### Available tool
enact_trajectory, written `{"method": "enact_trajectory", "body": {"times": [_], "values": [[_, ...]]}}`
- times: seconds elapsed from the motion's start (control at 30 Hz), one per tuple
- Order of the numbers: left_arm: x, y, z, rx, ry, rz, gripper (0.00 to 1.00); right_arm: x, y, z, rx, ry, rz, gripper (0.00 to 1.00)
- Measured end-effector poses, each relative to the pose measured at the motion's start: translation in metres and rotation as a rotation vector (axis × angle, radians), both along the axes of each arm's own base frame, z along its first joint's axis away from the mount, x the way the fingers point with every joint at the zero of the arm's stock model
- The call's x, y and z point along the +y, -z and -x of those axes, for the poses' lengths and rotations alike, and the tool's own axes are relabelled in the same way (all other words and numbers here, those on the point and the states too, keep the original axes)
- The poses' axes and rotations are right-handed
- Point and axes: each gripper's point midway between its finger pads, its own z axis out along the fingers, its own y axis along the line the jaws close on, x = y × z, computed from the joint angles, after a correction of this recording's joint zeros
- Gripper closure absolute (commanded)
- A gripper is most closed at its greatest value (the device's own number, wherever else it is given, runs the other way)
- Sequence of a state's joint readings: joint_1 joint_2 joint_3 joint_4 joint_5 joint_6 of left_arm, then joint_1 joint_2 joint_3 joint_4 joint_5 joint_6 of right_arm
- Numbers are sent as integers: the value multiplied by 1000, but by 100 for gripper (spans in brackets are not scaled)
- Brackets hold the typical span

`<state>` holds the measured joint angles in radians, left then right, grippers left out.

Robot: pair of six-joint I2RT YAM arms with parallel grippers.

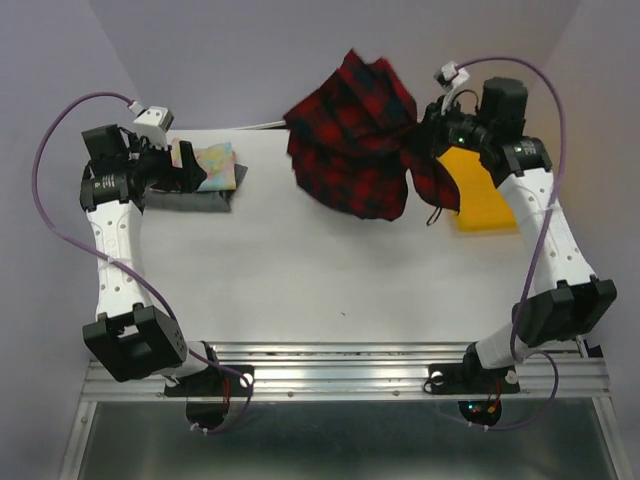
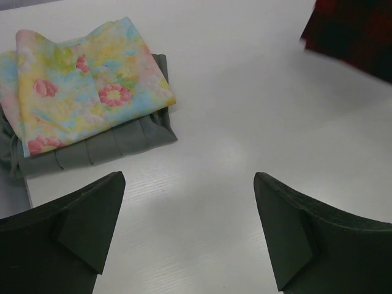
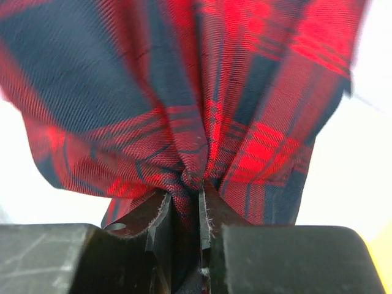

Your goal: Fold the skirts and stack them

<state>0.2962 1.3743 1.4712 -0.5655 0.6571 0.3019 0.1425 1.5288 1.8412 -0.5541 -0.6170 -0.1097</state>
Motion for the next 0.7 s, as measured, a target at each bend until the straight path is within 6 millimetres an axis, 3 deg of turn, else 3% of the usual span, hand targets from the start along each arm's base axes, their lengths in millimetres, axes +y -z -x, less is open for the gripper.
{"method": "enact_trajectory", "body": {"times": [0.07, 0.1, 0.2, 0.23, 0.3, 0.33, 0.37, 0.47, 0.53, 0.7], "values": [[-2, -2, 2, -7, 19, -2, 1, 9, 48, 0, 118, -33, 10, 99], [-4, -2, 3, -7, 34, -6, 2, 13, 83, 2, 203, -51, 18, 97], [-9, 0, 9, -5, 84, -43, 1, 20, 186, 20, 452, -88, 49, 70], [-10, 2, 11, -2, 97, -66, 2, 19, 226, 35, 553, -95, 63, 41], [-14, 4, 14, 5, 116, -96, 2, 20, 269, 56, 676, -114, 86, 27], [-18, 7, 17, 13, 129, -116, 2, 21, 290, 68, 755, -123, 95, 25], [-23, 11, 20, 24, 142, -136, 2, 22, 303, 76, 808, -133, 104, 22], [-52, 27, 32, 69, 215, -199, 2, 23, 317, 85, 891, -149, 126, 12], [-91, 46, 44, 96, 329, -241, 3, 21, 311, 83, 888, -149, 145, 4], [-154, 100, 68, 173, 568, -309, 8, -2, 278, 63, 759, -105, 224, 5]]}}
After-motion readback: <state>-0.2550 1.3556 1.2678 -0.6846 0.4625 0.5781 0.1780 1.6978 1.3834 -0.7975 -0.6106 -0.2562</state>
